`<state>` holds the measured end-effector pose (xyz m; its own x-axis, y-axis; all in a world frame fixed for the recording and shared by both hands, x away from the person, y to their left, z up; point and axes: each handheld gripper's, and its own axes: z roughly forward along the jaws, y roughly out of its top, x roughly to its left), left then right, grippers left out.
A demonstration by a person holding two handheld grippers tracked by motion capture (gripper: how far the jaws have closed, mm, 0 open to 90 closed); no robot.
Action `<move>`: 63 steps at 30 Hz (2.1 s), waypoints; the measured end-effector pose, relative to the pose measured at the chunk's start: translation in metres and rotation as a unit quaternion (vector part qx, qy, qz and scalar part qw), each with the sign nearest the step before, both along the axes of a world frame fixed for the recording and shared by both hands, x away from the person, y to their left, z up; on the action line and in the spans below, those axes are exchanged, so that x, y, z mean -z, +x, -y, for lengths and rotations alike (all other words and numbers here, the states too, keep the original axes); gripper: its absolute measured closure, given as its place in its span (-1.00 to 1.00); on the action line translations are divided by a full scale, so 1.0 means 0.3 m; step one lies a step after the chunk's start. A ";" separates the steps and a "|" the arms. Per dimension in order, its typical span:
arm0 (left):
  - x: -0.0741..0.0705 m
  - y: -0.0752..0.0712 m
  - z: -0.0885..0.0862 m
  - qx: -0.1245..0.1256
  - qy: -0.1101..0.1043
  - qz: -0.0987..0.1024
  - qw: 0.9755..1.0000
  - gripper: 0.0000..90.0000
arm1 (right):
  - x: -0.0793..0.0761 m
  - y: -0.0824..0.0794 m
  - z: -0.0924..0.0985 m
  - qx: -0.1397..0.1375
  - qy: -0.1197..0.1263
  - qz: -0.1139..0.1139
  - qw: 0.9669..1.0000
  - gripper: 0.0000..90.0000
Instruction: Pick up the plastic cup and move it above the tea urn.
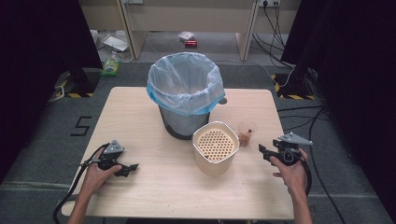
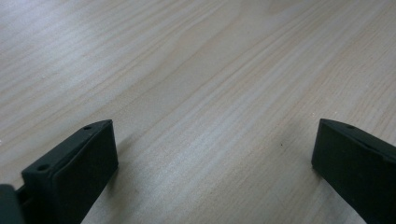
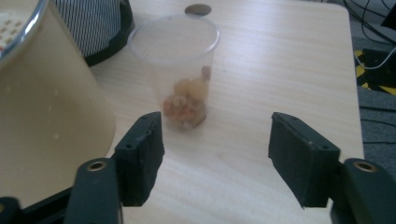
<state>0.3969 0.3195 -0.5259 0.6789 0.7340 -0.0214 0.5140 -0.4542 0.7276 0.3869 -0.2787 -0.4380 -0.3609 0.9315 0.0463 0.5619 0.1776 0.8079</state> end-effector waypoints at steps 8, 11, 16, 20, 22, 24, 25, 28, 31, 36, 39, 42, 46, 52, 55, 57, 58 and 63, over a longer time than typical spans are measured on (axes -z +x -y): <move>0.000 0.000 0.000 0.000 0.000 0.000 1.000 -1.00 | -0.085 0.097 -0.040 -0.018 -0.016 -0.001 1.000 0.07; 0.000 0.000 0.000 0.000 0.000 -0.001 1.000 -1.00 | -0.104 0.136 -0.054 -0.018 -0.016 -0.003 1.000 0.15; 0.000 0.000 0.000 0.000 0.000 -0.001 1.000 -1.00 | -0.121 0.197 -0.082 -0.026 -0.025 -0.013 0.999 0.25; 0.000 0.000 0.000 0.000 0.000 0.000 1.000 -1.00 | -0.113 0.246 -0.101 -0.029 -0.035 -0.030 0.999 0.31; 0.000 0.000 0.000 0.000 0.000 -0.001 1.000 -1.00 | -0.106 0.266 -0.111 -0.031 -0.040 -0.036 0.998 0.34; 0.000 0.000 0.000 0.000 0.000 -0.001 1.000 -1.00 | -0.098 0.284 -0.120 -0.031 -0.050 -0.040 0.997 0.36; 0.000 0.000 0.000 0.000 0.000 -0.001 1.000 -1.00 | -0.094 0.292 -0.123 -0.032 -0.053 -0.044 0.997 0.39; 0.000 0.000 0.000 0.000 0.000 -0.001 1.000 -1.00 | -0.076 0.316 -0.130 -0.030 -0.061 -0.058 0.996 0.42; 0.000 0.000 0.000 0.000 0.000 -0.001 1.000 -1.00 | -0.059 0.337 -0.130 -0.031 -0.064 -0.066 0.995 0.46; 0.000 0.000 0.000 0.000 0.000 -0.001 1.000 -1.00 | -0.033 0.356 -0.133 -0.041 -0.067 -0.086 0.993 0.57; 0.000 0.000 0.000 0.000 0.000 -0.001 1.000 -1.00 | -0.025 0.356 -0.137 -0.049 -0.069 -0.083 0.993 0.74; 0.000 0.000 0.000 0.000 0.000 -0.001 1.000 -1.00 | -0.034 0.349 -0.139 -0.059 -0.068 -0.066 0.994 0.85; 0.000 0.000 0.000 0.000 0.000 -0.001 1.000 -1.00 | -0.051 0.323 -0.149 -0.080 -0.069 -0.047 0.993 0.89; 0.000 0.000 0.000 0.000 0.000 -0.001 1.000 -1.00 | -0.095 0.288 -0.146 -0.080 -0.066 -0.004 0.995 0.91; 0.000 0.000 0.000 0.000 0.000 -0.001 1.000 -1.00 | -0.129 0.267 -0.141 -0.085 -0.062 0.014 0.994 0.92; 0.000 0.000 0.000 0.000 0.000 -0.001 1.000 -1.00 | -0.141 0.261 -0.140 -0.083 -0.064 0.019 0.994 0.92; 0.000 0.000 0.000 0.000 0.000 -0.001 1.000 -1.00 | -0.151 0.258 -0.138 -0.083 -0.064 0.024 0.994 0.92; 0.000 0.000 0.000 0.000 0.000 -0.001 1.000 -1.00 | -0.177 0.251 -0.135 -0.080 -0.068 0.038 0.994 0.92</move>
<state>0.3970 0.3195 -0.5257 0.6794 0.7334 -0.0227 0.5153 -0.4549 0.7264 0.4621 -0.2383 -0.3851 -0.5031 0.8573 -0.1093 0.4556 0.3705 0.8094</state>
